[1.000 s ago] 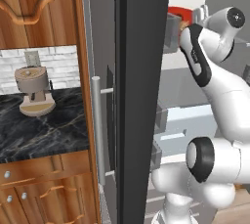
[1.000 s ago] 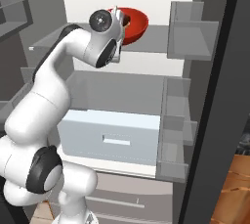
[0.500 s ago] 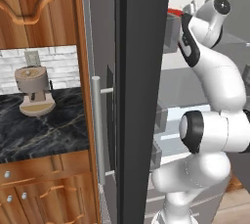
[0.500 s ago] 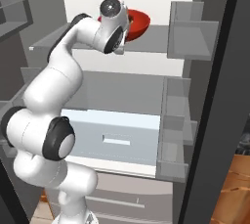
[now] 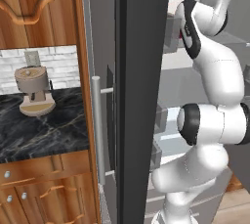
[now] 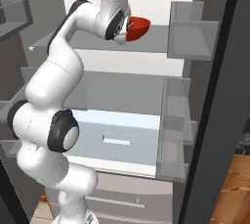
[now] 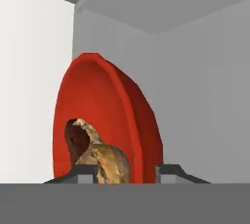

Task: Place the bowl with the onion and sweet potato on the top shelf of the fridge. Place the bowl with the chicken drumsticks on the second highest shelf of the fridge.

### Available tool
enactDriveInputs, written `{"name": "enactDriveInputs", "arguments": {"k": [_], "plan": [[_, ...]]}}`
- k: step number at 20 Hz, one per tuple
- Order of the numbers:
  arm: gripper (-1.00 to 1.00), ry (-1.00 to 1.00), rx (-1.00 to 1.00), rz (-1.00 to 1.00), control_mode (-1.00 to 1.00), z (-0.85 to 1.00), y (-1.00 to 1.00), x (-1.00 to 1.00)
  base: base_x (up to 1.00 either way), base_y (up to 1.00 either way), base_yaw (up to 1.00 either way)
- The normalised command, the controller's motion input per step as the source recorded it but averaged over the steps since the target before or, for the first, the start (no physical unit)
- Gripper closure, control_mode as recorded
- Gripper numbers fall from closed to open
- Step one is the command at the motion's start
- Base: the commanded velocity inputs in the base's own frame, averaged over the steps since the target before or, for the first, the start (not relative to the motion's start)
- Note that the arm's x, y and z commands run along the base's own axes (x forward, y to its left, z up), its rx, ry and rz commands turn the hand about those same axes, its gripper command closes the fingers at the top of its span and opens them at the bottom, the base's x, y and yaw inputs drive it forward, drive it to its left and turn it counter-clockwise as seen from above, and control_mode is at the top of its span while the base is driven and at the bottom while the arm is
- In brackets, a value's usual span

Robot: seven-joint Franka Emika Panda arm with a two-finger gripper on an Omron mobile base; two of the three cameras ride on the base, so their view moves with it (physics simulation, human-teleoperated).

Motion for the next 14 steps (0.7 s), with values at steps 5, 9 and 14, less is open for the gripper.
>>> {"name": "enactDriveInputs", "arguments": {"k": [5, 9, 14], "plan": [[-1.0, -0.2, -0.03, 0.0, -1.0, 0.12, 0.13, -1.0, 0.0, 0.0, 0.0], [-1.0, 0.0, 0.0, -0.03, -1.0, -0.03, 0.02, -1.0, 0.0, 0.0, 0.0], [-1.0, 0.21, -0.13, 0.0, -1.0, -0.77, 0.22, -1.0, 0.0, 0.0, 0.0]]}}
